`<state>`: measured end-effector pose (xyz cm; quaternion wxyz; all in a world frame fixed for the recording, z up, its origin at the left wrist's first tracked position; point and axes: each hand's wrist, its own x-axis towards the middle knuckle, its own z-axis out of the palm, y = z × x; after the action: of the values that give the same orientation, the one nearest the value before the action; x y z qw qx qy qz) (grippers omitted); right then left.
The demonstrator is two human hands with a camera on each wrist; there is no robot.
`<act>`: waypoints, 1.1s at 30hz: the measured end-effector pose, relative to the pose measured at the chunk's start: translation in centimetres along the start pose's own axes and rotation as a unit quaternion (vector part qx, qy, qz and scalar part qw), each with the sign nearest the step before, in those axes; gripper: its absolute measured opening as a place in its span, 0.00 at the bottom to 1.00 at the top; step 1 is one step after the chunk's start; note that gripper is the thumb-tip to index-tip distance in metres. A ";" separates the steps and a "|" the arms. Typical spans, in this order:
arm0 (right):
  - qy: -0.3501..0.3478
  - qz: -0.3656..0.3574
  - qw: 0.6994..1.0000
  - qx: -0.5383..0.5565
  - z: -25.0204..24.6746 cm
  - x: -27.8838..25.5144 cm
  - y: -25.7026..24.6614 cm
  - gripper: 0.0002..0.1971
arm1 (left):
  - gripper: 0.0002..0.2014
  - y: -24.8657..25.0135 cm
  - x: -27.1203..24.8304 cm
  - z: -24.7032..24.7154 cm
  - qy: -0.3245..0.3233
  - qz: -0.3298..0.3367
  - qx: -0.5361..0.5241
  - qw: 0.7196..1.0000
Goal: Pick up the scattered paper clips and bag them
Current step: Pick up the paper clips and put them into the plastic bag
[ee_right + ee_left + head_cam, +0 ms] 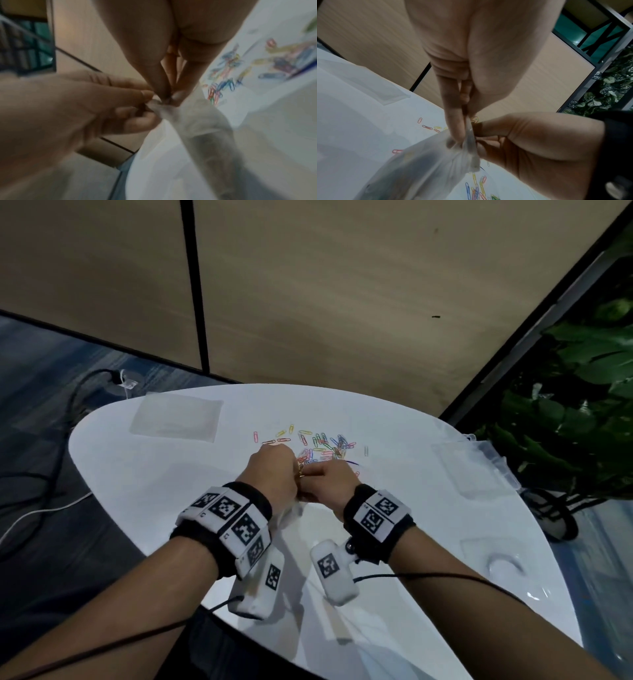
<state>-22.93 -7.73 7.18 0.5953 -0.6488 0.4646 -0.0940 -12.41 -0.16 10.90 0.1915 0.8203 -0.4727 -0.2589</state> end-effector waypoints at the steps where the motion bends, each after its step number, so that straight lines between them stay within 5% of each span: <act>1: 0.013 -0.003 0.999 -0.042 0.1 0.1 -0.1 0.08 | 0.12 -0.1 0.0 0.0 -0.002 -0.002 -0.001 1.000; 7: 0.051 -0.059 0.963 -0.257 0.9 -0.4 -0.7 0.11 | 0.09 -0.4 -0.1 -0.1 -0.006 0.008 -0.008 1.000; 12: 0.051 -0.087 0.946 -0.307 0.9 -0.4 -0.8 0.11 | 0.13 -0.7 -0.2 0.0 -0.006 0.006 -0.004 1.000; 17: 0.025 -0.108 0.938 -0.329 0.8 -0.6 -0.9 0.11 | 0.13 -0.9 -0.2 -0.4 0.008 0.012 -0.005 1.000; 21: -0.044 -0.164 0.900 -0.401 0.5 -1.0 -1.7 0.12 | 0.14 -1.1 -0.5 -0.6 0.009 0.013 -0.005 1.000; 24: -0.093 -0.133 0.964 -0.211 -1.3 -0.4 -2.0 0.14 | 0.14 -1.7 -0.7 -1.1 0.009 0.000 -0.016 1.000; 27: -0.008 -0.041 0.994 -0.102 -6.1 2.3 0.6 0.09 | 0.15 -2.8 -0.8 -2.2 0.009 -0.016 -0.038 0.999; 28: 0.024 0.001 0.985 -0.172 -7.7 3.2 2.3 0.14 | 0.15 -3.1 -0.9 -2.5 0.010 -0.018 -0.037 0.999; 31: 0.031 0.128 0.884 -0.450 -10.9 4.4 7.9 0.53 | 0.15 -4.1 -1.3 -3.2 0.014 -0.026 -0.049 0.998; 33: 0.039 0.120 0.879 -0.460 -10.9 4.1 9.9 0.57 | 0.14 -4.9 -1.5 -3.5 0.015 -0.030 -0.056 0.998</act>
<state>-32.91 -16.80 -0.15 0.2182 -0.7843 0.5531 0.1771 -7.60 3.71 11.31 0.2368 0.8256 -0.4299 -0.2783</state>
